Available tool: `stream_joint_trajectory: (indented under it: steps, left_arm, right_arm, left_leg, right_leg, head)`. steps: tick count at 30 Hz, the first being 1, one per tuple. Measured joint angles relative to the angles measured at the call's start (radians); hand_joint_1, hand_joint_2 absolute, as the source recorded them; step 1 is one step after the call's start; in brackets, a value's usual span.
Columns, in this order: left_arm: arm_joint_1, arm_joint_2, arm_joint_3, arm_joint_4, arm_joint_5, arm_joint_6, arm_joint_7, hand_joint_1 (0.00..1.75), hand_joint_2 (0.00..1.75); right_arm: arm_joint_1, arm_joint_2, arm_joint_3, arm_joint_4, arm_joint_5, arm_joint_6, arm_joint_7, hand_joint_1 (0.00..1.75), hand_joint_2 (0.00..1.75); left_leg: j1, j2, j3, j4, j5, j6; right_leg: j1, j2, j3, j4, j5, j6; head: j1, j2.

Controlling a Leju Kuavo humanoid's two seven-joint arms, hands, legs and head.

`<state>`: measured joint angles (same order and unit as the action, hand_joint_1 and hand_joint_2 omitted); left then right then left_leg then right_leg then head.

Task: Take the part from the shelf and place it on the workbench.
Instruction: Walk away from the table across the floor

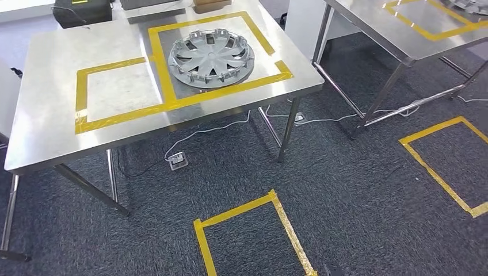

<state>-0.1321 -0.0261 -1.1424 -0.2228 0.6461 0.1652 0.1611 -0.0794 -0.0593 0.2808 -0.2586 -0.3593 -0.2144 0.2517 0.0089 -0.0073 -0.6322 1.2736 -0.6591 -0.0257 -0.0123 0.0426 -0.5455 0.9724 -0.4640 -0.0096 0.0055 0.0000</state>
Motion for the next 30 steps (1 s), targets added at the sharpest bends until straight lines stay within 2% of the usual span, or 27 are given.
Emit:
stream_joint_trajectory:
  steps: [1, 2, 3, 4, 5, 6, 7, 8, 9, 10, 11, 12, 13, 14, 15, 16, 17, 19, 21, 22, 23, 25, 26, 27, 28, 29, 30]
  left_arm:
    - [-0.001, 0.000, -0.001, 0.000, 0.000, 0.000, 0.000, 0.00, 0.00]
    - [-0.001, 0.000, -0.002, 0.000, 0.000, 0.000, 0.001, 0.00, 0.00]
    - [0.000, 0.000, -0.003, 0.000, -0.001, 0.000, 0.001, 0.00, 0.00]
    - [0.000, -0.001, -0.004, 0.000, -0.001, -0.001, 0.002, 0.00, 0.00]
    - [0.000, -0.002, -0.005, 0.000, -0.001, -0.001, 0.003, 0.00, 0.00]
    - [0.001, -0.002, -0.005, 0.000, -0.001, -0.001, 0.004, 0.00, 0.00]
    - [0.000, -0.003, -0.006, 0.000, -0.001, 0.000, 0.005, 0.00, 0.00]
    - [0.000, -0.003, -0.006, 0.000, -0.002, 0.000, 0.006, 0.00, 0.00]
    - [0.000, -0.002, -0.006, 0.001, -0.003, 0.002, 0.008, 0.00, 0.00]
    - [0.000, -0.002, -0.006, 0.001, -0.004, 0.004, 0.008, 0.00, 0.00]
    - [0.002, 0.000, -0.006, 0.001, -0.005, 0.008, 0.008, 0.00, 0.00]
    - [0.004, 0.001, -0.006, 0.001, -0.006, 0.012, 0.007, 0.00, 0.00]
    - [0.005, 0.004, -0.006, 0.001, -0.006, 0.019, 0.004, 0.00, 0.00]
    - [0.006, 0.008, -0.006, 0.002, -0.006, 0.027, -0.001, 0.00, 0.00]
    - [0.005, 0.012, -0.006, 0.002, -0.005, 0.035, -0.006, 0.00, 0.00]
    - [0.004, 0.015, -0.006, 0.002, -0.003, 0.041, -0.013, 0.00, 0.00]
    - [0.002, 0.018, -0.006, 0.002, 0.000, 0.046, -0.020, 0.00, 0.00]
    - [-0.001, 0.023, -0.006, 0.001, 0.008, 0.053, -0.033, 0.00, 0.00]
    - [-0.002, 0.026, -0.005, 0.000, 0.016, 0.060, -0.038, 0.00, 0.00]
    - [-0.002, 0.027, -0.005, 0.000, 0.021, 0.062, -0.038, 0.00, 0.00]
    - [-0.003, 0.028, -0.006, -0.001, 0.025, 0.065, -0.037, 0.00, 0.00]
    - [-0.003, 0.033, -0.006, -0.001, 0.033, 0.072, -0.039, 0.00, 0.00]
    - [-0.003, 0.036, -0.006, -0.001, 0.036, 0.077, -0.043, 0.00, 0.00]
    - [-0.001, 0.040, -0.005, -0.001, 0.039, 0.081, -0.049, 0.00, 0.00]
    - [0.002, 0.043, -0.006, -0.001, 0.042, 0.083, -0.053, 0.00, 0.00]
    - [0.004, 0.046, -0.006, 0.000, 0.044, 0.085, -0.052, 0.00, 0.00]
    - [0.005, 0.050, -0.006, 0.000, 0.045, 0.085, -0.046, 0.00, 0.00]
  right_arm:
    - [0.001, 0.000, 0.000, 0.001, -0.001, 0.000, 0.000, 0.00, 0.00]
    - [0.001, 0.000, 0.000, 0.001, -0.002, 0.000, 0.000, 0.00, 0.00]
    - [0.000, -0.002, 0.000, 0.002, -0.003, 0.000, -0.001, 0.00, 0.00]
    - [-0.001, -0.003, 0.000, 0.002, -0.004, 0.000, -0.001, 0.00, 0.00]
    - [-0.002, -0.005, 0.000, 0.002, -0.004, 0.000, -0.001, 0.00, 0.00]
    - [-0.004, -0.007, 0.000, 0.002, -0.005, -0.001, -0.001, 0.00, 0.00]
    - [-0.003, -0.007, 0.000, 0.002, -0.006, 0.000, -0.002, 0.00, 0.00]
    - [-0.001, -0.007, 0.000, 0.002, -0.006, 0.000, -0.004, 0.00, 0.00]
    - [0.000, -0.006, 0.001, 0.002, -0.007, 0.002, -0.007, 0.00, 0.00]
    - [0.000, -0.006, 0.002, 0.003, -0.007, 0.004, -0.012, 0.00, 0.00]
    - [-0.002, -0.005, 0.005, 0.003, -0.007, 0.006, -0.018, 0.00, 0.00]
    - [-0.005, -0.004, 0.008, 0.004, -0.007, 0.010, -0.025, 0.00, 0.00]
    - [-0.007, -0.001, 0.012, 0.004, -0.007, 0.014, -0.034, 0.00, 0.00]
    - [-0.006, 0.003, 0.017, 0.005, -0.006, 0.019, -0.043, 0.00, 0.00]
    - [-0.003, 0.008, 0.021, 0.005, -0.006, 0.023, -0.051, 0.00, 0.00]
    - [0.001, 0.013, 0.024, 0.006, -0.007, 0.026, -0.059, 0.00, 0.00]
    - [0.004, 0.017, 0.026, 0.007, -0.009, 0.028, -0.065, 0.00, 0.00]
    - [0.005, 0.025, 0.030, 0.008, -0.014, 0.030, -0.076, 0.00, 0.00]
    - [0.004, 0.031, 0.039, 0.008, -0.017, 0.031, -0.088, 0.00, 0.00]
    - [0.005, 0.033, 0.044, 0.008, -0.017, 0.031, -0.093, 0.00, 0.00]
    - [0.008, 0.035, 0.048, 0.009, -0.017, 0.032, -0.098, 0.00, 0.00]
    - [0.009, 0.041, 0.054, 0.011, -0.015, 0.036, -0.103, 0.00, 0.00]
    - [0.006, 0.043, 0.060, 0.012, -0.013, 0.037, -0.101, 0.00, 0.00]
    - [0.002, 0.046, 0.066, 0.013, -0.010, 0.038, -0.095, 0.00, 0.00]
    - [-0.002, 0.047, 0.073, 0.014, -0.008, 0.038, -0.086, 0.00, 0.00]
    - [-0.004, 0.048, 0.079, 0.015, -0.009, 0.036, -0.078, 0.00, 0.00]
    - [-0.004, 0.048, 0.084, 0.015, -0.012, 0.034, -0.072, 0.00, 0.00]
  left_leg:
    - [0.004, -0.005, 0.014, -0.043, 0.039, -0.004]
    - [0.010, -0.026, 0.040, -0.110, 0.083, -0.008]
    - [0.016, -0.058, 0.065, -0.172, 0.112, -0.012]
    - [0.021, -0.083, 0.083, -0.216, 0.128, -0.012]
    - [0.022, -0.101, 0.091, -0.237, 0.130, -0.010]
    - [0.021, -0.100, 0.093, -0.240, 0.124, -0.004]
    - [0.019, -0.085, 0.093, -0.239, 0.124, 0.005]
    - [0.018, -0.071, 0.094, -0.241, 0.125, 0.012]
    - [0.017, -0.054, 0.096, -0.242, 0.126, 0.019]
    - [0.015, -0.035, 0.097, -0.244, 0.126, 0.025]
    - [0.011, -0.015, 0.097, -0.245, 0.126, 0.031]
    - [0.007, 0.005, 0.097, -0.245, 0.124, 0.035]
    - [0.002, 0.025, 0.096, -0.244, 0.122, 0.038]
    - [-0.003, 0.044, 0.096, -0.244, 0.121, 0.040]
    - [-0.008, 0.060, 0.097, -0.244, 0.119, 0.043]
    - [-0.013, 0.075, 0.098, -0.244, 0.117, 0.045]
    - [-0.018, 0.086, 0.099, -0.244, 0.116, 0.046]
    - [-0.024, 0.106, 0.101, -0.245, 0.113, 0.046]
    - [-0.025, 0.124, 0.102, -0.246, 0.112, 0.040]
    - [-0.024, 0.133, 0.103, -0.248, 0.112, 0.036]
    - [-0.023, 0.130, 0.105, -0.249, 0.110, 0.031]
    - [-0.018, 0.065, 0.100, -0.225, 0.090, 0.020]
    - [-0.016, 0.025, 0.083, -0.185, 0.067, 0.014]
    - [-0.012, -0.004, 0.056, -0.128, 0.038, 0.010]
    - [-0.010, -0.009, 0.024, -0.064, 0.010, 0.006]
    - [-0.007, -0.006, -0.004, -0.013, -0.005, 0.002]
    - [-0.004, -0.002, -0.019, 0.008, -0.001, -0.003]
  right_leg:
    - [-0.003, 0.015, 0.000, 0.004, -0.003, 0.004]
    - [-0.007, 0.029, -0.001, 0.011, -0.006, 0.010]
    - [-0.009, 0.042, -0.004, 0.019, -0.011, 0.018]
    - [-0.011, 0.056, -0.010, 0.027, -0.014, 0.026]
    - [-0.012, 0.069, -0.017, 0.032, -0.015, 0.034]
    - [-0.015, 0.084, -0.022, 0.034, -0.012, 0.042]
    - [-0.017, 0.098, -0.027, 0.031, -0.009, 0.048]
    - [-0.018, 0.096, -0.030, 0.033, -0.009, 0.053]
    - [-0.017, 0.075, -0.038, 0.048, -0.017, 0.056]
    - [-0.015, 0.044, -0.056, 0.083, -0.037, 0.058]
    - [-0.013, 0.005, -0.085, 0.141, -0.068, 0.059]
    - [-0.012, -0.021, -0.118, 0.208, -0.100, 0.060]
    - [-0.012, -0.033, -0.149, 0.274, -0.127, 0.060]
    - [-0.012, -0.038, -0.168, 0.318, -0.140, 0.058]
    - [-0.010, -0.041, -0.168, 0.328, -0.134, 0.053]
    - [-0.007, -0.044, -0.152, 0.302, -0.113, 0.045]
    - [-0.001, -0.053, -0.119, 0.242, -0.080, 0.033]
    - [0.018, -0.092, -0.050, 0.111, -0.039, 0.004]
    - [0.032, -0.114, -0.024, 0.055, -0.035, -0.014]
    - [0.035, -0.108, -0.023, 0.048, -0.033, -0.017]
    - [0.032, -0.099, -0.019, 0.040, -0.028, -0.019]
    - [0.024, -0.082, -0.007, 0.017, -0.016, -0.021]
    - [0.020, -0.073, -0.002, 0.007, -0.010, -0.022]
    - [0.018, -0.061, -0.001, 0.003, -0.008, -0.022]
    - [0.016, -0.048, -0.001, 0.003, -0.006, -0.023]
    - [0.015, -0.035, -0.002, 0.005, -0.007, -0.022]
    - [0.013, -0.021, -0.001, 0.007, -0.008, -0.020]
  head:
    - [-0.002, 0.000]
    - [-0.005, 0.000]
    - [-0.009, 0.000]
    - [-0.013, 0.000]
    - [-0.015, 0.000]
    - [-0.015, 0.000]
    - [-0.013, 0.000]
    - [-0.010, 0.000]
    - [-0.005, 0.000]
    - [0.004, 0.000]
    - [0.014, 0.000]
    - [0.023, 0.000]
    - [0.030, 0.000]
    - [0.034, 0.000]
    - [0.037, 0.000]
    - [0.040, 0.000]
    - [0.042, 0.000]
    - [0.041, 0.000]
    - [0.039, 0.000]
    - [0.039, 0.000]
    - [0.042, 0.000]
    - [0.042, 0.000]
    - [0.038, 0.000]
    - [0.033, 0.000]
    - [0.028, 0.000]
    - [0.022, 0.000]
    - [0.016, 0.000]
